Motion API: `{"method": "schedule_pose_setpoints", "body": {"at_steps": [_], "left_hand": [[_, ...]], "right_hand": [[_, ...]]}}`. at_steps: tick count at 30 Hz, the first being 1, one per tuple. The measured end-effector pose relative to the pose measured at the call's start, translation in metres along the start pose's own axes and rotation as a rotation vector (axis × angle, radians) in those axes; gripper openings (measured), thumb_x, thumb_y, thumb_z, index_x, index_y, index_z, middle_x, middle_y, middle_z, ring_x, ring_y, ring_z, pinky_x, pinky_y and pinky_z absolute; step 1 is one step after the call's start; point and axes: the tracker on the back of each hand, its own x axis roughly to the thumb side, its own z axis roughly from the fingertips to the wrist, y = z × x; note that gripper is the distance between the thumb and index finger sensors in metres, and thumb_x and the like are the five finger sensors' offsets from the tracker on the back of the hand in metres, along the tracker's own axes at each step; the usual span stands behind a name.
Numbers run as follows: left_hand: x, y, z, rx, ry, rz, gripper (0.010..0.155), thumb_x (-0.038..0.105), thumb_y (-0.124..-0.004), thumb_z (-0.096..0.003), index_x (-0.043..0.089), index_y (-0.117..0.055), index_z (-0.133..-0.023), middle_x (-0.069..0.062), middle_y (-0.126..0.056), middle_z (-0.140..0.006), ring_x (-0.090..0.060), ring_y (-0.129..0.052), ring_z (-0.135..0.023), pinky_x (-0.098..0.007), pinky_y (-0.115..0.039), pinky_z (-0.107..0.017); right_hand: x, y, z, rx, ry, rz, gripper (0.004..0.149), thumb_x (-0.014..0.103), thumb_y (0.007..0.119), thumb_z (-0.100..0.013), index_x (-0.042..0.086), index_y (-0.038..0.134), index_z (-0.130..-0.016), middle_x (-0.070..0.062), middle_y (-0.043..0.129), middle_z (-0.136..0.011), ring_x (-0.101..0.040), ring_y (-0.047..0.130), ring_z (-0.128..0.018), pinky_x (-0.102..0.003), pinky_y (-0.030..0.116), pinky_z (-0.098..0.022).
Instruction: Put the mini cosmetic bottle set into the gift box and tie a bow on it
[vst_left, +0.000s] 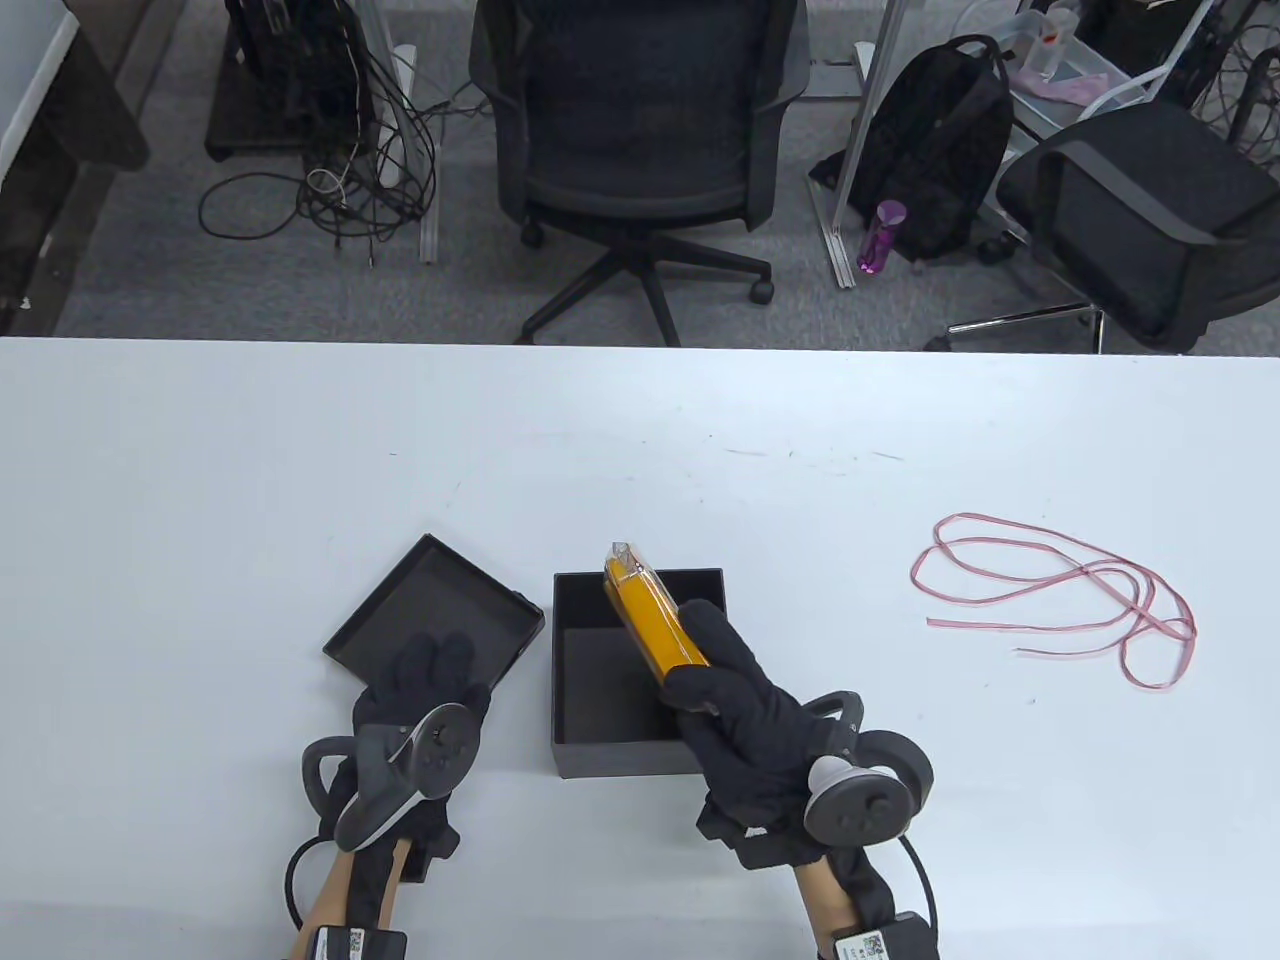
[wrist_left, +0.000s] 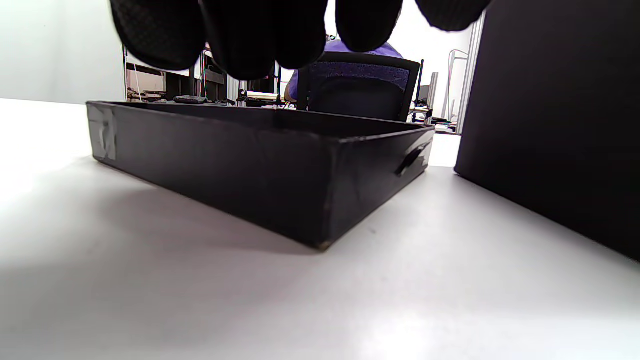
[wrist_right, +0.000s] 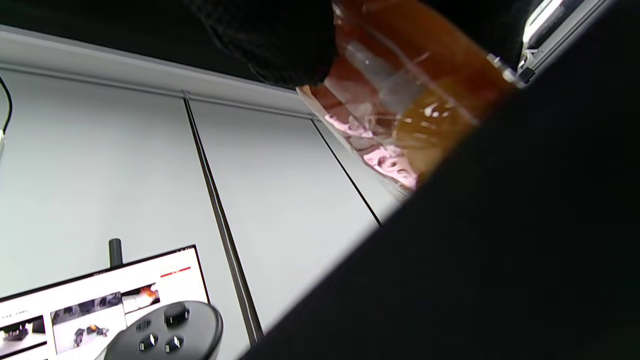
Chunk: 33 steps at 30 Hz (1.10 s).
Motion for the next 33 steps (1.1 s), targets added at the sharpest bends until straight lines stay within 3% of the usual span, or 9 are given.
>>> {"method": "schedule_pose_setpoints", "body": {"at_steps": [8,18,26,33], "left_hand": [[0.001,-0.001,0.000,-0.006,-0.011,0.000,0.064,0.053,-0.059,-0.0567,0.025,-0.054,-0.114,-0.014,-0.064,-0.114,-0.042,-0.080,-0.098,-0.057,-0.078,-0.066],[0.003,-0.001,0.000,-0.018,-0.016,-0.007,0.064,0.053,-0.059,-0.0567,0.026,-0.054,-0.114,-0.014,-0.064,-0.114,-0.042,-0.080,-0.098,-0.057,-0.078,-0.067],[0.003,-0.001,0.000,-0.025,-0.015,-0.015,0.064,0.053,-0.060,-0.0566,0.026,-0.054,-0.114,-0.014,-0.064,-0.114,-0.042,-0.079,-0.098,-0.058,-0.077,-0.067],[0.004,-0.002,-0.001,-0.051,-0.003,-0.043,0.064,0.053,-0.060,-0.0567,0.026,-0.053,-0.115,-0.015,-0.063,-0.115,-0.043,-0.078,-0.099,-0.060,-0.076,-0.068]], "right_hand": [[-0.008,0.018,0.007,0.079,0.010,0.076,0.043,0.013,0.074,-0.049,0.011,0.066,-0.091,-0.026,0.050,-0.111,-0.052,0.067,-0.096,-0.065,0.063,-0.067],[-0.006,0.021,0.006,0.146,0.042,0.151,0.040,0.016,0.075,-0.050,0.009,0.071,-0.089,-0.026,0.052,-0.111,-0.052,0.066,-0.096,-0.066,0.058,-0.067],[0.000,0.007,0.002,0.060,0.069,0.154,0.043,0.021,0.075,-0.053,0.006,0.069,-0.093,-0.027,0.056,-0.109,-0.054,0.068,-0.093,-0.070,0.061,-0.063],[-0.013,-0.032,0.005,-0.108,0.225,0.422,0.053,0.027,0.075,-0.055,0.002,0.064,-0.101,-0.030,0.061,-0.105,-0.053,0.075,-0.085,-0.069,0.064,-0.060]]}}
